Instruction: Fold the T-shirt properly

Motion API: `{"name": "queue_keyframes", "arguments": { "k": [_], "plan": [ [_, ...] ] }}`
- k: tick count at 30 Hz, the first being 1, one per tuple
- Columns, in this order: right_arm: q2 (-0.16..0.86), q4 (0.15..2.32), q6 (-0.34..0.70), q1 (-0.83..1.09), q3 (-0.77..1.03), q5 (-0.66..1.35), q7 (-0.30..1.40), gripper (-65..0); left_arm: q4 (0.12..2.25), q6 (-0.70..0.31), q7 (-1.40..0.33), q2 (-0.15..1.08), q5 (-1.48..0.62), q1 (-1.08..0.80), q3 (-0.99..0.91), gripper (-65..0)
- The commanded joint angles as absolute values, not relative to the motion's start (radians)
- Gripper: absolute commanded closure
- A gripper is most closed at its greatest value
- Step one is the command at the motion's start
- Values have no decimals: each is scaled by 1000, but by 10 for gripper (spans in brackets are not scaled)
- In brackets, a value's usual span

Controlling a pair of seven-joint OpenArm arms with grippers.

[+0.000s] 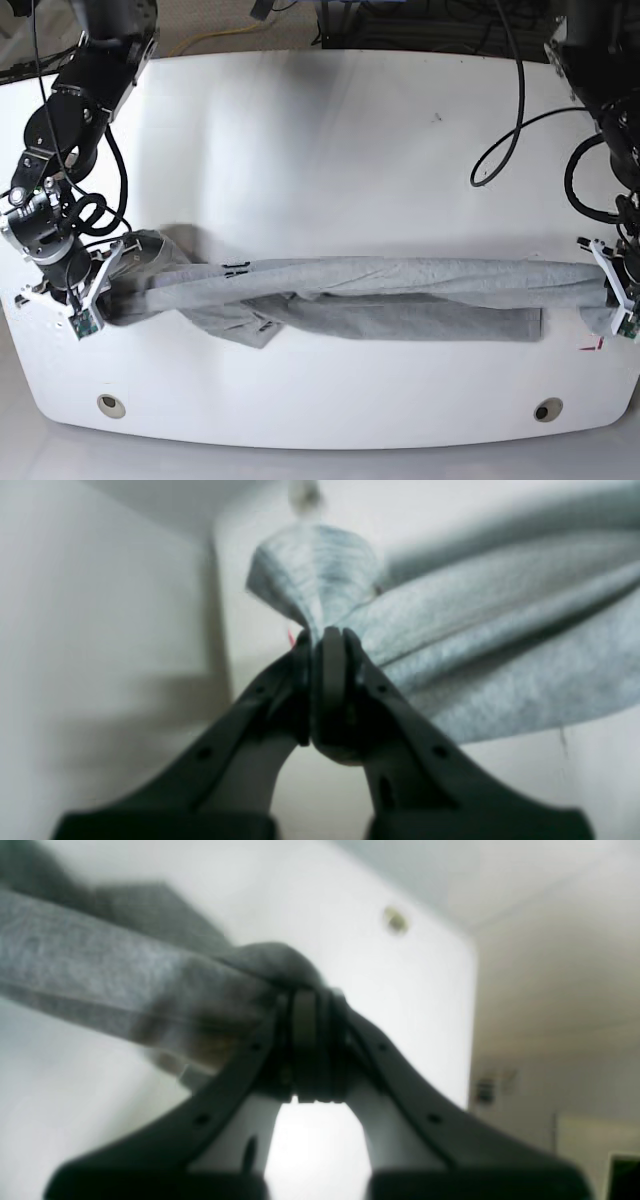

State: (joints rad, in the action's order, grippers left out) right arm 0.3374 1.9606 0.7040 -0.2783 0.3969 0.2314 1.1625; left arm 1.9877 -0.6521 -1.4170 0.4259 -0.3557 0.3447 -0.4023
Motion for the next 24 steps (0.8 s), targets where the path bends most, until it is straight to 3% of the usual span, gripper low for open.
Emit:
{"name": "queue_keyframes", "arguments": {
  "k": [1, 14, 24],
  "plan": [
    [331, 1980, 698, -216, 440, 229, 1145, 0, 2006, -674, -1396, 446, -348, 220, -433, -6],
    [240, 1980, 698, 91, 558, 229, 1142, 0, 2009, -698, -1376, 409, -348, -188, -584, -4],
    [214, 1954, 698, 108, 576, 219, 1147, 0, 2003, -698, -1230, 364, -337, -257, -521, -4]
  ]
}}
